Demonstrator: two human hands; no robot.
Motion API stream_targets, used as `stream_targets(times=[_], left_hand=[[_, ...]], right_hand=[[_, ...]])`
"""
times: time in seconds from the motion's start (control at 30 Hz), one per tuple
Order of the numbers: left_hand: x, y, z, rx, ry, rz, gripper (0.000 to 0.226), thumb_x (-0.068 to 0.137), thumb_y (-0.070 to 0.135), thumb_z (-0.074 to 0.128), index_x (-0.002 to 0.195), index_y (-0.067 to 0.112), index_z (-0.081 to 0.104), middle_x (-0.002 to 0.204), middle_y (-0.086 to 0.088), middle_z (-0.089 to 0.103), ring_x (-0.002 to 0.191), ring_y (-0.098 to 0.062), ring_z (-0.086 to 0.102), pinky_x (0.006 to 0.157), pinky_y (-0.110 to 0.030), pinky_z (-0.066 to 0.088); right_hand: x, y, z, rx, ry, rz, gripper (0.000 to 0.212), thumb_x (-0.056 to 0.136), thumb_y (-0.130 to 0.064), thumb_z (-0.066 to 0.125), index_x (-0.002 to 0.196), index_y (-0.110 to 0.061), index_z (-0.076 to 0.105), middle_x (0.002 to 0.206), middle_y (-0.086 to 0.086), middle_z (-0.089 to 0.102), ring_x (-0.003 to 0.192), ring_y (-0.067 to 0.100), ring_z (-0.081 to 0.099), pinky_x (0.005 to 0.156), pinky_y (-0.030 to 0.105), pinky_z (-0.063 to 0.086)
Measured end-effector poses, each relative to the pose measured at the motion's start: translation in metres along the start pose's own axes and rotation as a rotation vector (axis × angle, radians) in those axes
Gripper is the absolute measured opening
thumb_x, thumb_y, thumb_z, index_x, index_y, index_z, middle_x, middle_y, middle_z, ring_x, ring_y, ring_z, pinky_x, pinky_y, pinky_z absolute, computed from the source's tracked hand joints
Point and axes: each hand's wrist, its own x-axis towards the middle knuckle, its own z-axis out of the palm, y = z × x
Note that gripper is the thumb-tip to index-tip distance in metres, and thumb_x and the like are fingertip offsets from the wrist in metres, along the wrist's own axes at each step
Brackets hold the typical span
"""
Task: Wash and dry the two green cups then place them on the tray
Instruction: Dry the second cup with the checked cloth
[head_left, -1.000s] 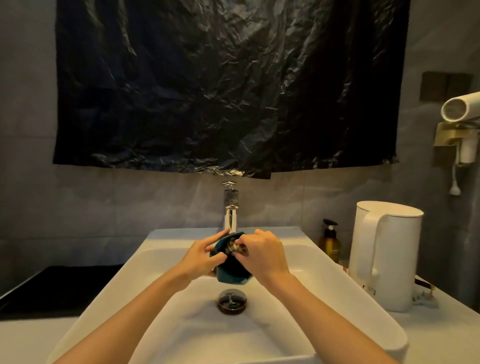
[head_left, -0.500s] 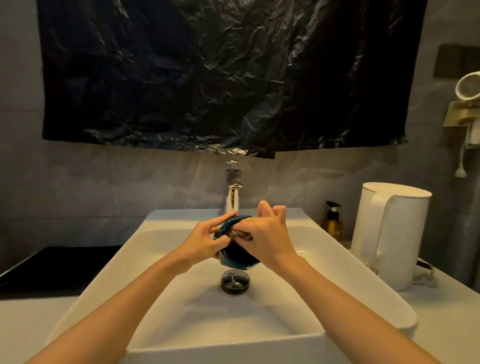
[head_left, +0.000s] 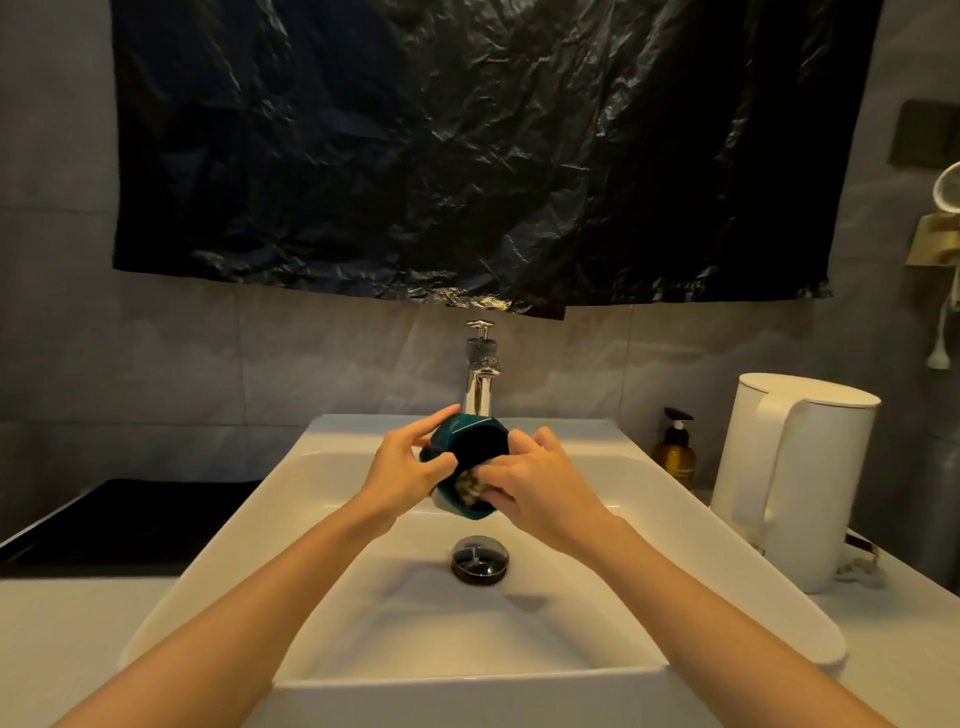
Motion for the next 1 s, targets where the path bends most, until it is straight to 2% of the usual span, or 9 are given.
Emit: stream_targets(times=[0.07, 0.13, 0.2, 0.33, 0.5, 0.6, 0.67, 0.83, 1.0], left_hand=[[-0.001, -0.002, 0.001, 0.02, -0.015, -0.023, 0.055, 0.086, 0.001, 0.056, 0.132, 0.032, 0.052, 0.109, -0.002, 0.058, 0.103, -0.021, 0.053, 0.077, -0.037, 0.058], [-0.003, -0.005, 0.004, 0.005, -0.05, -0.077, 0.053, 0.088, 0.002, 0.055, 0.133, 0.03, 0.051, 0.109, -0.003, 0.058, 0.103, -0.024, 0.055, 0.073, -0.037, 0.059], [-0.003, -0.004, 0.006, -0.027, -0.061, -0.097, 0.053, 0.089, 0.002, 0.054, 0.135, 0.028, 0.049, 0.115, -0.005, 0.059, 0.105, -0.026, 0.056, 0.073, -0.038, 0.059], [-0.001, 0.001, 0.004, -0.165, -0.101, -0.113, 0.052, 0.092, 0.005, 0.055, 0.136, 0.031, 0.046, 0.118, -0.007, 0.06, 0.102, -0.023, 0.059, 0.067, -0.031, 0.059], [-0.003, 0.002, 0.01, -0.141, -0.145, -0.106, 0.048, 0.092, 0.01, 0.055, 0.135, 0.031, 0.047, 0.12, -0.006, 0.058, 0.108, -0.025, 0.056, 0.068, -0.032, 0.058], [-0.004, 0.002, 0.01, -0.182, -0.13, -0.098, 0.047, 0.092, 0.013, 0.055, 0.136, 0.028, 0.046, 0.122, -0.007, 0.059, 0.109, -0.024, 0.056, 0.069, -0.032, 0.058], [-0.004, 0.002, 0.008, -0.221, -0.102, -0.108, 0.048, 0.092, 0.014, 0.055, 0.137, 0.027, 0.046, 0.121, -0.007, 0.061, 0.107, -0.024, 0.058, 0.069, -0.032, 0.058], [-0.003, -0.002, 0.002, -0.235, -0.052, -0.119, 0.049, 0.093, 0.013, 0.054, 0.139, 0.025, 0.044, 0.119, -0.009, 0.063, 0.106, -0.027, 0.061, 0.07, -0.037, 0.06], [-0.005, 0.0, 0.009, -0.155, -0.088, -0.108, 0.047, 0.093, 0.014, 0.053, 0.138, 0.025, 0.045, 0.12, -0.004, 0.06, 0.11, -0.026, 0.057, 0.074, -0.037, 0.057]], right_hand=[[-0.003, -0.002, 0.0, 0.101, -0.102, -0.001, 0.015, 0.09, -0.029, 0.061, 0.102, -0.029, 0.07, 0.101, -0.013, 0.07, 0.094, 0.015, 0.045, 0.074, 0.033, 0.022], [-0.006, -0.004, 0.004, 0.149, -0.126, 0.015, 0.018, 0.094, -0.032, 0.057, 0.108, -0.031, 0.068, 0.109, -0.015, 0.067, 0.099, 0.013, 0.036, 0.075, 0.035, 0.018], [-0.005, -0.007, 0.005, 0.115, -0.073, 0.034, 0.015, 0.089, -0.033, 0.062, 0.102, -0.032, 0.07, 0.104, -0.016, 0.069, 0.097, 0.015, 0.037, 0.073, 0.035, 0.017], [0.004, -0.011, 0.004, 0.046, 0.155, 0.201, 0.005, 0.078, -0.034, 0.073, 0.082, -0.033, 0.075, 0.082, -0.017, 0.072, 0.079, 0.017, 0.047, 0.067, 0.033, 0.024], [0.011, -0.011, 0.0, -0.011, 0.262, 0.359, 0.006, 0.076, -0.035, 0.076, 0.078, -0.03, 0.074, 0.073, -0.01, 0.072, 0.072, 0.015, 0.052, 0.064, 0.034, 0.036], [0.008, -0.012, 0.001, 0.079, 0.293, 0.309, 0.009, 0.077, -0.03, 0.077, 0.085, -0.033, 0.075, 0.08, -0.014, 0.072, 0.074, 0.012, 0.045, 0.069, 0.031, 0.023], [0.008, -0.013, 0.0, 0.188, 0.246, 0.275, 0.013, 0.081, -0.03, 0.073, 0.093, -0.035, 0.074, 0.09, -0.017, 0.072, 0.081, 0.01, 0.037, 0.068, 0.031, 0.013], [0.004, -0.009, 0.004, 0.321, 0.05, 0.21, 0.023, 0.087, -0.037, 0.066, 0.109, -0.04, 0.07, 0.109, -0.024, 0.066, 0.091, 0.008, 0.03, 0.07, 0.034, 0.013], [0.006, -0.012, 0.001, 0.152, 0.166, 0.227, 0.011, 0.082, -0.041, 0.07, 0.09, -0.038, 0.076, 0.087, -0.015, 0.073, 0.085, 0.012, 0.041, 0.072, 0.033, 0.019]])
